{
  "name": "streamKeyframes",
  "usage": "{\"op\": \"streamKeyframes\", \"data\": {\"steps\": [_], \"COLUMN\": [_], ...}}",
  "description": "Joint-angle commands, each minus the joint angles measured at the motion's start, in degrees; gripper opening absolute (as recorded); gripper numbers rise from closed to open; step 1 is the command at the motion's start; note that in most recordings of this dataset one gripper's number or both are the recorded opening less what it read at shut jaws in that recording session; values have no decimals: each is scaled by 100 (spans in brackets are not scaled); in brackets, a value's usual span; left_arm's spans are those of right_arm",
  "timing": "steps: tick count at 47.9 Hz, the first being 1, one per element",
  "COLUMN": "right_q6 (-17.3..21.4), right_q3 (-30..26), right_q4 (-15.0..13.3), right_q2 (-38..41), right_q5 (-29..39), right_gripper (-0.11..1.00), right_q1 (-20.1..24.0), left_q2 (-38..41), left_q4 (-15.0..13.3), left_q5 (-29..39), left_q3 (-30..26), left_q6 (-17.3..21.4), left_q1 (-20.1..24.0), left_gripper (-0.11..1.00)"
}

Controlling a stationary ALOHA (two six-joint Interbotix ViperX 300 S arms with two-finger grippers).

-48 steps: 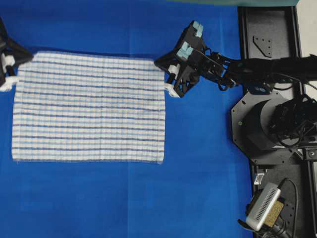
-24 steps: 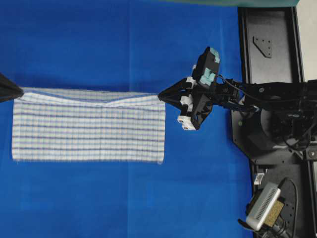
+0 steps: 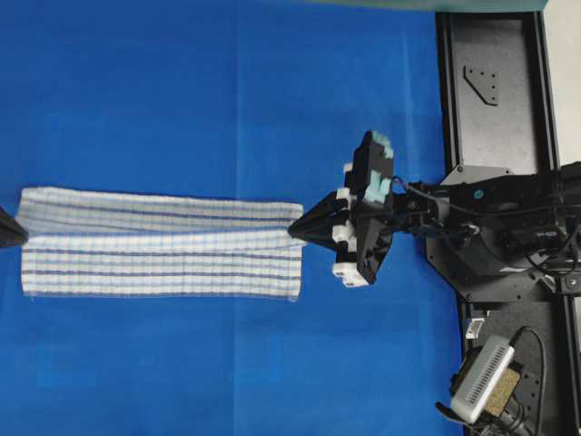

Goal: Fold the blue towel.

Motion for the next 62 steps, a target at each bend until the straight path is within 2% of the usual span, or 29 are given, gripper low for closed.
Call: {"op": "streamKeyframes", "data": {"steps": [1, 20, 29, 33, 35, 39, 44, 45, 48, 50, 62], "right_q6": [-9, -9, -9, -9, -9, -26, -114, -114, -158, -193, -589], "right_q3": [-149, -316, -378, -369, -369, -352, -299, -281, -211, -149, 53], "right_q4": [26, 18, 18, 18, 18, 18, -26, -35, -53, -53, -53], "right_q2": [79, 598, 694, 677, 668, 580, 387, 334, 176, 70, -193], "right_q5": [18, 18, 26, 18, 18, 18, 18, 26, 26, 18, 158], "right_gripper": [15, 15, 16, 25, 34, 59, 88, 90, 90, 88, 85], "right_q1": [70, 352, 448, 466, 466, 466, 448, 431, 334, 246, -668], "left_q2": [132, 791, 861, 826, 800, 668, 448, 404, 264, 202, 237], "left_q4": [-9, -26, -70, -70, -70, -79, -70, -53, -44, -44, -44], "left_q5": [-26, -35, -70, -88, -79, -53, -35, -26, 0, 18, 79], "left_q3": [-167, -396, -422, -422, -422, -422, -404, -387, -334, -308, -316], "left_q6": [-9, -18, -44, -176, -272, -396, -334, -316, -264, -220, 281], "left_q1": [-88, -141, -141, -141, -141, -141, -141, -141, -70, 9, 853], "left_gripper": [4, 4, 4, 5, 8, 24, 54, 60, 75, 79, 68]}}
